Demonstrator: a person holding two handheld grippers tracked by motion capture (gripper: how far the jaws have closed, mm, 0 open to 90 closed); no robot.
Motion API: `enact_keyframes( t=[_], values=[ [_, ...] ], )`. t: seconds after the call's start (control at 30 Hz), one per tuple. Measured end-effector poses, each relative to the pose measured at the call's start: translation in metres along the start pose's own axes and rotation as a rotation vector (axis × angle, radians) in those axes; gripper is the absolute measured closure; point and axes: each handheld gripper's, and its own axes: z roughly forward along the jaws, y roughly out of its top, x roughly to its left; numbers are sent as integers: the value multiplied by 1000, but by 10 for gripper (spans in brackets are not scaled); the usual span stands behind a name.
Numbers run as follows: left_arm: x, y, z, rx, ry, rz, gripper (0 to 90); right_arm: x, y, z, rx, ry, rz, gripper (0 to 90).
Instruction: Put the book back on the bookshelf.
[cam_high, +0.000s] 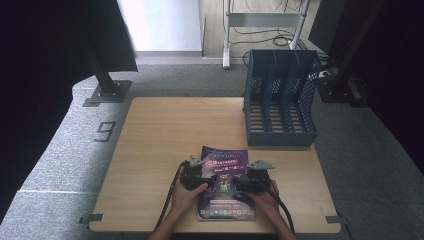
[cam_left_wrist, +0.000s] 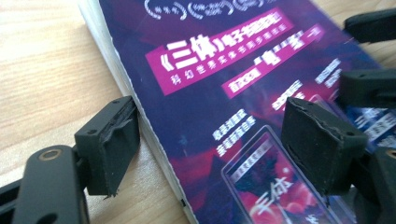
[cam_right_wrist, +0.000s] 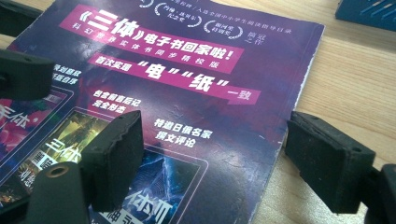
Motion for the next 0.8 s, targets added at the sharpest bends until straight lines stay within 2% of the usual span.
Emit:
enact_keyframes(
  t=[0.23,0.27,0.33,0.37,0.4,0.5,0.57,0.8],
  values=[
    [-4,2,-7,-49,-40,18,229,0,0,0,-1,-2,0,193],
    [-5,3,-10,-65,-60,27,239,0,0,0,0,-1,2,193],
    [-5,4,-10,-67,-107,25,259,0,0,0,1,0,4,193],
    [-5,4,-10,-67,-107,25,270,0,0,0,1,0,4,193],
    [-6,3,-8,-48,-147,24,270,0,0,0,1,0,4,193],
    [-12,0,2,-6,-81,92,258,0,0,0,2,2,6,193],
    [-11,0,3,0,-68,94,254,0,0,0,2,2,6,193],
    [-4,5,2,-10,-59,59,261,0,0,0,3,4,8,193]
  ],
)
